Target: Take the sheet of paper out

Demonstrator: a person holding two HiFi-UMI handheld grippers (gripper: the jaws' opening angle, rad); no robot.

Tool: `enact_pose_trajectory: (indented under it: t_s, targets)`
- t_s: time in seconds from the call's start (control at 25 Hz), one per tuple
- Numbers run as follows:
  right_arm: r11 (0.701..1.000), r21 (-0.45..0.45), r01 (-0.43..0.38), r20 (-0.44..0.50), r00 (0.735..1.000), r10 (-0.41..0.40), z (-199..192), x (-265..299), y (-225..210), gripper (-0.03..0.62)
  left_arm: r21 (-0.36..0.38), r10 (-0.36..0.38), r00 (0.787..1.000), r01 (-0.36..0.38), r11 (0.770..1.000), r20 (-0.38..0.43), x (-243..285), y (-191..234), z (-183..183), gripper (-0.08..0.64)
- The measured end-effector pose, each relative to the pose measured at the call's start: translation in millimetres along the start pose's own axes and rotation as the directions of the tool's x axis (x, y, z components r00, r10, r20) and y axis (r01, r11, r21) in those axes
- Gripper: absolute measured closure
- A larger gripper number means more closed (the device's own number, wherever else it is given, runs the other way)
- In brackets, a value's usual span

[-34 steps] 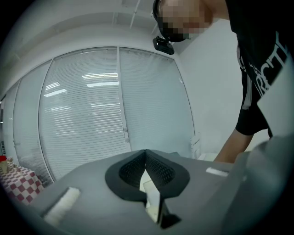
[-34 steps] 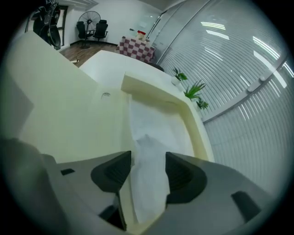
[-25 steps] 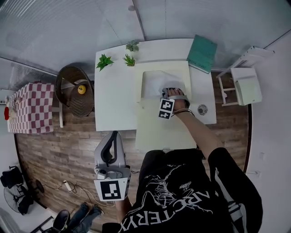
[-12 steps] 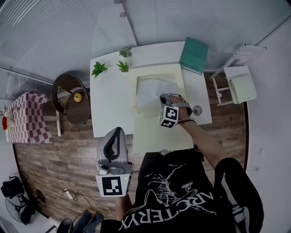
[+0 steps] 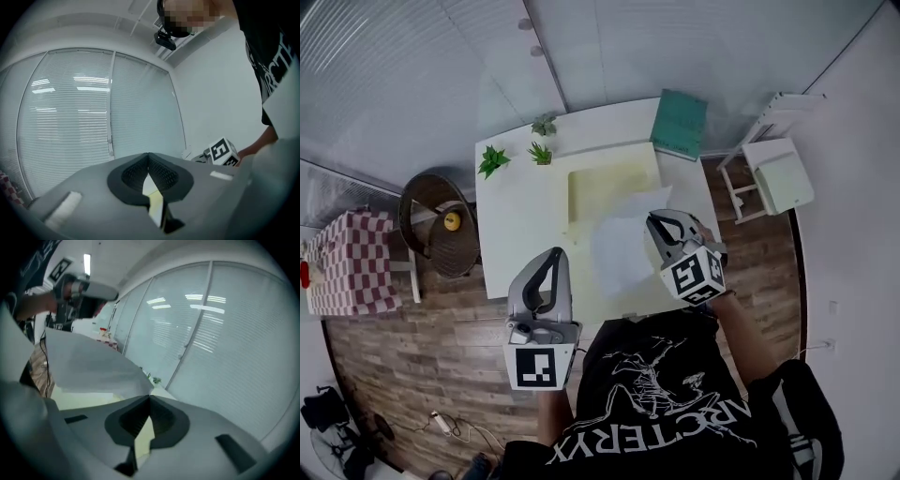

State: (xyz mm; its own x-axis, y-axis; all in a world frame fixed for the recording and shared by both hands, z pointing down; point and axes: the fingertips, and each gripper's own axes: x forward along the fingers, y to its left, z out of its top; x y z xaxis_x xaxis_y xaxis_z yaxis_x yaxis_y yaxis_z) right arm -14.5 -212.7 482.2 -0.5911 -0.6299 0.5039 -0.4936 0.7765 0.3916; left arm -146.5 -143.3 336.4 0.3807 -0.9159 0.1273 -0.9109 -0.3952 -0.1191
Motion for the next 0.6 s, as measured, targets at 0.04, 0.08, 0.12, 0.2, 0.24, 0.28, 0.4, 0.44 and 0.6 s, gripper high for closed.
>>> enact_pose_trajectory:
  t_s: [0.04, 0.08, 0.12, 0.2, 0.24, 0.28, 0.4, 0.44, 0.6]
  targets:
    - [0.999, 0.035, 0.017, 0.032, 0.999, -0.018, 9, -12, -8, 0.58, 0.0, -0.002, 1.0, 0.002, 1.0, 0.001, 1, 0, 1, 0.548]
    - [0.997, 0.066, 0.033, 0.064, 0.997, -0.037, 17, -23, -15, 0.58, 0.001, -0.002, 1.0, 0.002, 1.0, 0.002, 1, 0, 2, 0.548]
    - [0.994, 0.095, 0.047, 0.096, 0.994, -0.056, 26, -32, -22, 0.58, 0.001, -0.001, 1.0, 0.001, 1.0, 0.006, 1, 0, 3, 0.548]
    - [0.989, 0.131, 0.071, 0.157, 0.983, -0.092, 42, -48, -34, 0.58, 0.0, 0.004, 1.0, -0.004, 1.0, 0.019, 2, 3, 7, 0.548]
    - [0.987, 0.136, 0.085, 0.18, 0.978, -0.109, 50, -55, -39, 0.58, 0.002, 0.007, 1.0, -0.008, 1.0, 0.023, 2, 5, 8, 0.548]
    - [0.985, 0.142, 0.098, 0.197, 0.972, -0.125, 56, -61, -45, 0.58, 0.004, 0.011, 1.0, -0.011, 1.0, 0.024, 2, 7, 9, 0.549]
    - [0.979, 0.162, 0.124, 0.228, 0.961, -0.159, 69, -76, -57, 0.58, 0.003, 0.03, 0.999, -0.03, 1.0, 0.024, 1, 14, 9, 0.548]
    - [0.978, 0.166, 0.126, 0.233, 0.959, -0.163, 72, -79, -59, 0.58, 0.002, 0.038, 0.999, -0.038, 0.999, 0.024, 0, 16, 9, 0.548]
    - [0.975, 0.186, 0.122, 0.248, 0.954, -0.167, 77, -86, -66, 0.58, 0.004, 0.059, 0.998, -0.059, 0.998, 0.031, -1, 21, 8, 0.548]
